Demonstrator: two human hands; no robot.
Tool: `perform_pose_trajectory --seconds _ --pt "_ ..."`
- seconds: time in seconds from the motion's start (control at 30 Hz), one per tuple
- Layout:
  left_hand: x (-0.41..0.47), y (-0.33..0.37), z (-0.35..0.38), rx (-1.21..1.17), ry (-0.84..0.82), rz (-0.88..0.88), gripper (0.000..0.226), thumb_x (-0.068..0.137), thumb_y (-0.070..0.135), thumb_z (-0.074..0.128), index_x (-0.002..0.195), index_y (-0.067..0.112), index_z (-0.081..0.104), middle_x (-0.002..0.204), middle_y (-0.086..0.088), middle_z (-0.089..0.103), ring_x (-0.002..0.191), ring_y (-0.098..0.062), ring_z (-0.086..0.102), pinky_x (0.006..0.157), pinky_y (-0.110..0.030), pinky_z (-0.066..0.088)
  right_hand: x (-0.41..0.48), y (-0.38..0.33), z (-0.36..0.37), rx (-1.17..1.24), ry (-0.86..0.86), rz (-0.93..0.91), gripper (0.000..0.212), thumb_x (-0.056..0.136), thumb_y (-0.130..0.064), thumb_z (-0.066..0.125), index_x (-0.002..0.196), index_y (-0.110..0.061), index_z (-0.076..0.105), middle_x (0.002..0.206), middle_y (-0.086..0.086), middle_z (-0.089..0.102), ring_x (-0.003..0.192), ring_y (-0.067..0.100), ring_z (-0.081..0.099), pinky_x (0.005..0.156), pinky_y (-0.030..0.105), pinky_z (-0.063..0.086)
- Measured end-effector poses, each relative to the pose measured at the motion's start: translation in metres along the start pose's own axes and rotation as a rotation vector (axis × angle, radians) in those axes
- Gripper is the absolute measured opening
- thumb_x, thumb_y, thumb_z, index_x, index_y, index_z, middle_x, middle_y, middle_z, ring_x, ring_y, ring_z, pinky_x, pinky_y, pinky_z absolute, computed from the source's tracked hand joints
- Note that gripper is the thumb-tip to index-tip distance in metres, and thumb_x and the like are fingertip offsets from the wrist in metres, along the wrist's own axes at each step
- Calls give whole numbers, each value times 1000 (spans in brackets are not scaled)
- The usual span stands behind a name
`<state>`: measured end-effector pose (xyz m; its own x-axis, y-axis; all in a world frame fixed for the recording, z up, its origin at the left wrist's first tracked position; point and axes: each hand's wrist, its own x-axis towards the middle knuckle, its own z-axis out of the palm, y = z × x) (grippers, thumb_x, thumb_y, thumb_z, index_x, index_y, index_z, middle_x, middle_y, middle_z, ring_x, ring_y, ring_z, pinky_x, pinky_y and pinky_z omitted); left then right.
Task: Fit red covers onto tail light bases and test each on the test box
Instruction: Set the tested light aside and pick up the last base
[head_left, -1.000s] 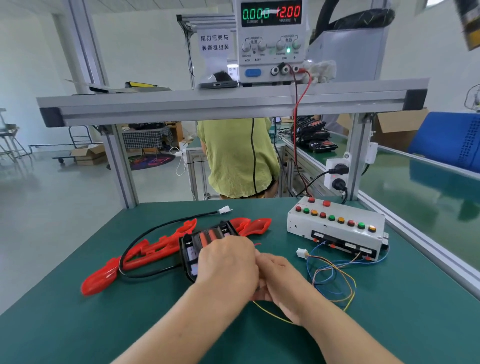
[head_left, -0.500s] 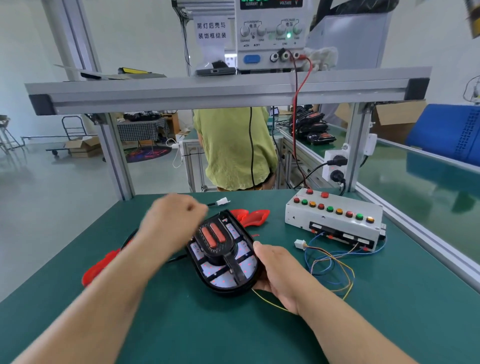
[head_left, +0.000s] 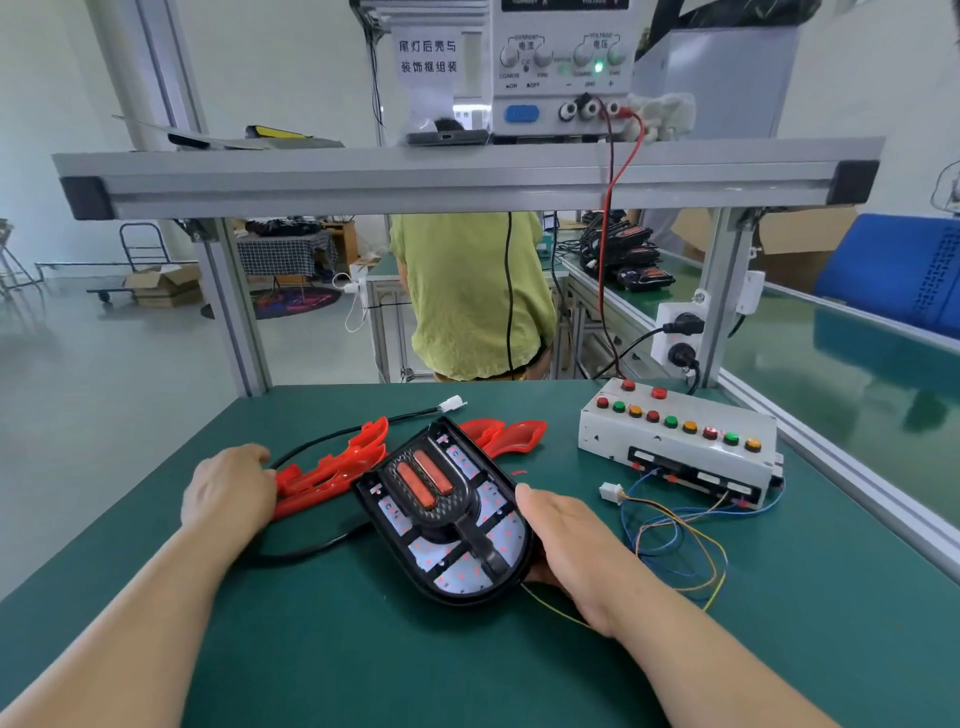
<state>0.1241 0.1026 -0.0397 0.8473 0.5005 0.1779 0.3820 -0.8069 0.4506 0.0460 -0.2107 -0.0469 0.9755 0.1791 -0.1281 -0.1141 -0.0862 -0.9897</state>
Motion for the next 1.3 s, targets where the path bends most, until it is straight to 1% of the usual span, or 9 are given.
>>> perform_pose_trajectory --seconds 0.17,0.33,0.5,0.63,0.73,0.93,1.1,1.2,1.3 --pt "-2 10 -13 -167 264 138 35 96 4 40 116 6 69 108 -22 62 99 -42 53 77 -45 44 1 1 -1 -209 72 -79 51 103 -42 36 99 4 58 108 14 71 89 16 61 100 44 48" --pt "-12 23 -25 -487 373 241 34 100 9 38 122 9 63 120 -16 49 104 -27 47 89 -33 34 1 2 -8 -275 123 -180 44 104 -37 35 103 -1 60 111 10 69 92 21 64 98 35 46" --pt "-21 31 -28 -680 410 241 30 102 18 39 121 21 61 113 5 43 91 -3 40 86 -23 33 -5 -6 -14 -165 155 -267 49 107 -25 36 88 -50 74 100 -30 71 98 -13 63 76 1 42" --pt "-24 33 -31 -800 451 248 28 99 22 41 114 33 61 111 6 47 86 2 43 74 -6 35 -6 -6 -22 -98 123 -314 40 109 -26 33 113 -30 72 115 -17 72 113 -1 63 92 13 46" --pt "-24 35 -30 -893 294 273 30 98 22 47 93 46 64 107 -3 56 81 -17 57 75 -34 53 -5 -6 -28 -98 91 -327 39 109 -28 32 124 -24 67 122 -13 69 120 4 60 108 31 42" --pt "-39 46 -15 -815 -122 440 39 96 4 55 88 39 71 73 18 63 44 1 44 48 -11 40 -7 -9 -38 -194 174 -379 47 105 -41 35 103 -10 69 106 0 75 102 9 65 96 28 48" --pt "-53 53 -4 -479 -386 613 31 95 -1 59 92 27 71 94 8 64 78 6 56 78 -20 39 -8 -12 -44 -343 214 -406 78 96 -67 35 95 8 56 79 11 58 78 9 41 75 37 41" --pt "-57 57 7 -269 -418 715 28 94 3 61 92 28 73 90 9 63 89 -5 57 80 -13 37 -4 -10 -48 -390 223 -371 80 95 -65 34 97 13 53 85 20 63 79 12 39 82 41 44" --pt "-59 59 17 -107 -420 778 21 93 11 62 97 26 77 81 19 57 82 5 54 73 -3 33 2 -4 -56 -316 201 -271 70 99 -56 38 103 11 59 113 24 64 92 31 60 104 44 41"
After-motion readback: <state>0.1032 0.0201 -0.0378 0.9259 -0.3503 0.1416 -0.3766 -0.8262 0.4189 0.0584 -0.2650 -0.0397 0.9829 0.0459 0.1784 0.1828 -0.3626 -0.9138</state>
